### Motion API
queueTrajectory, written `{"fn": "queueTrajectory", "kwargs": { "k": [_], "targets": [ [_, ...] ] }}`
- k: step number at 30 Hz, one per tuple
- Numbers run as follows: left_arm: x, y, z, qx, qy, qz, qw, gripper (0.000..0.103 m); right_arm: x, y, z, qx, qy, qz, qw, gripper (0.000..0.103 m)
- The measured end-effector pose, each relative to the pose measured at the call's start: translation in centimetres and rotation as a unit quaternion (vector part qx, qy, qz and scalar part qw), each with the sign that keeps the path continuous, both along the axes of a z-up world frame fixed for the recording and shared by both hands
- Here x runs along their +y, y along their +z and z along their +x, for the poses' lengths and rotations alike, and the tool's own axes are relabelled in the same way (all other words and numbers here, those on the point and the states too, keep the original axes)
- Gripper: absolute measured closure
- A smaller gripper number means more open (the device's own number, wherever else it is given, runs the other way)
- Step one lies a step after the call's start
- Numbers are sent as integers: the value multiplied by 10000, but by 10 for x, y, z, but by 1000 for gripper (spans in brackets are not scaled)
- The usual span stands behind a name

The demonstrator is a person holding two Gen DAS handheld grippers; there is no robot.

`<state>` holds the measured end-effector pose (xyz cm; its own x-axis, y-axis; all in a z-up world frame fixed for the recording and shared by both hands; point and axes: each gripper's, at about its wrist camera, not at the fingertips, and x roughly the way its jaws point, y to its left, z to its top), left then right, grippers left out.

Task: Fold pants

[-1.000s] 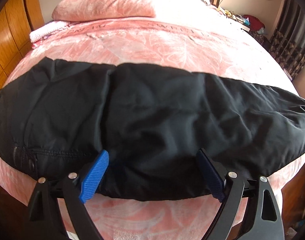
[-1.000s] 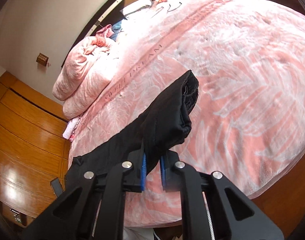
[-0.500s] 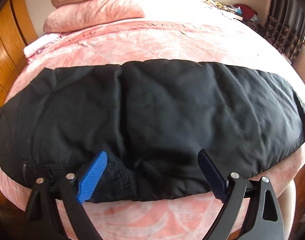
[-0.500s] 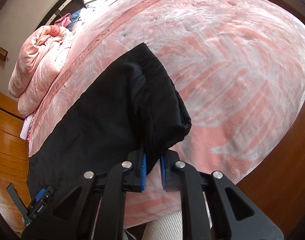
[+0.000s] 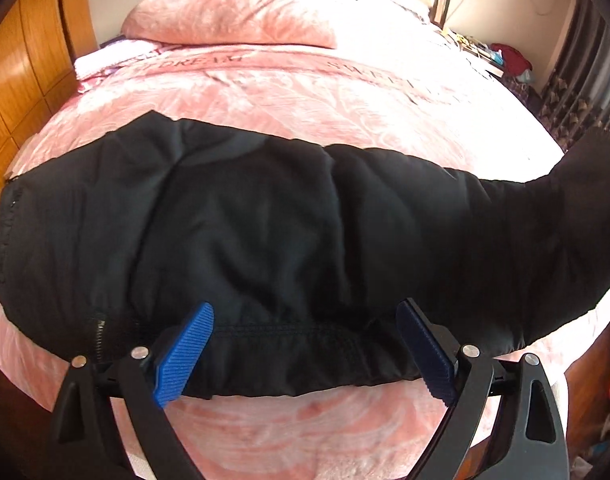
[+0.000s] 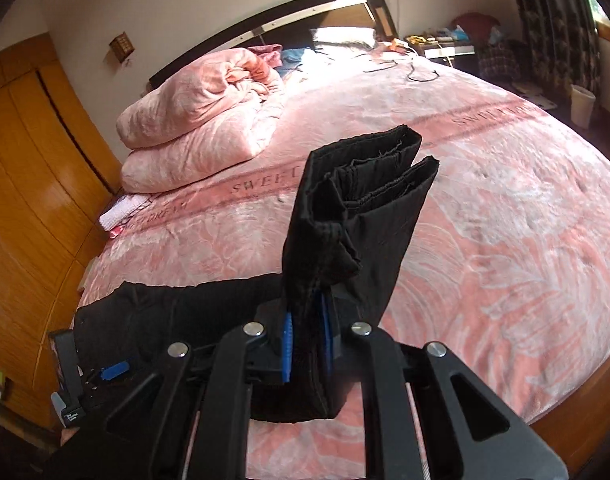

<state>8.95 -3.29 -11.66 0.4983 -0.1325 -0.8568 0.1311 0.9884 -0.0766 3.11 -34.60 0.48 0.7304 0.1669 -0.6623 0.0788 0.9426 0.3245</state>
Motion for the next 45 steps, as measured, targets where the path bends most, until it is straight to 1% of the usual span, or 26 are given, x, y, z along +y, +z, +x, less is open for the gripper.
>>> {"fn": "queueTrajectory", "kwargs": {
  "k": [4,7,10,15,17,19,21,22,23,24,26,28,31,34,36,37,39,41,42,43,44,45],
  "targets": [
    [30,3,-1,-55,305,16,9995,9,55,0,24,5,654,-173,9977,92],
    [50,11,-6,-113,480,3,9988,9,94,-7,38,117,1103,-248,9935,92],
    [70,18,-4,-214,662,31,9976,9,132,-24,47,322,1561,-219,9870,91],
    [101,21,-2,-274,967,47,9949,9,198,-49,52,611,2323,-126,9706,91],
    [110,22,-3,-266,1051,40,9941,9,220,-63,52,751,2557,-169,9637,91],
    [119,19,-4,-259,1136,43,9932,9,236,-81,54,923,2663,-257,9591,90],
    [127,16,-5,-219,1222,28,9923,9,249,-99,52,1122,2776,-332,9535,85],
    [131,14,-5,-190,1276,10,9916,9,253,-107,52,1231,2817,-336,9510,80],
    [135,13,-4,-162,1313,-16,9912,9,253,-113,50,1332,2846,-274,9489,71],
    [138,11,-5,-137,1339,-40,9909,9,254,-117,49,1413,2890,-176,9467,67],
    [143,9,-5,-110,1372,-46,9905,9,252,-114,46,1472,2944,45,9443,53],
    [146,7,-6,-100,1381,-23,9904,9,249,-103,40,1375,2978,223,9444,47],
    [149,6,-6,-108,1370,-64,9905,9,247,-85,34,1171,2924,67,9491,47],
    [148,5,-6,-123,1328,-87,9910,9,255,-80,35,1177,2839,-106,9515,47],
    [145,4,-4,-64,1292,-36,9916,9,264,-87,40,1304,2783,-360,9509,47],
    [143,4,-2,-30,1261,-17,9920,9,269,-91,43,1382,2743,-499,9503,50],
    [139,4,-1,1,1184,12,9930,9,273,-102,48,1611,2606,-765,9488,62],
    [135,3,1,54,1067,139,9942,9,275,-113,53,1811,2512,-684,9484,76],
    [133,2,2,67,1013,206,9946,9,273,-116,54,1870,2451,-661,9490,77],
    [132,1,2,65,965,252,9950,9,273,-117,55,1875,2426,-704,9492,84],
    [132,1,3,64,928,281,9953,9,272,-118,54,1855,2435,-685,9495,96],
    [133,0,3,68,906,300,9954,9,271,-116,55,1838,2424,-620,9506,96]
  ]
}}
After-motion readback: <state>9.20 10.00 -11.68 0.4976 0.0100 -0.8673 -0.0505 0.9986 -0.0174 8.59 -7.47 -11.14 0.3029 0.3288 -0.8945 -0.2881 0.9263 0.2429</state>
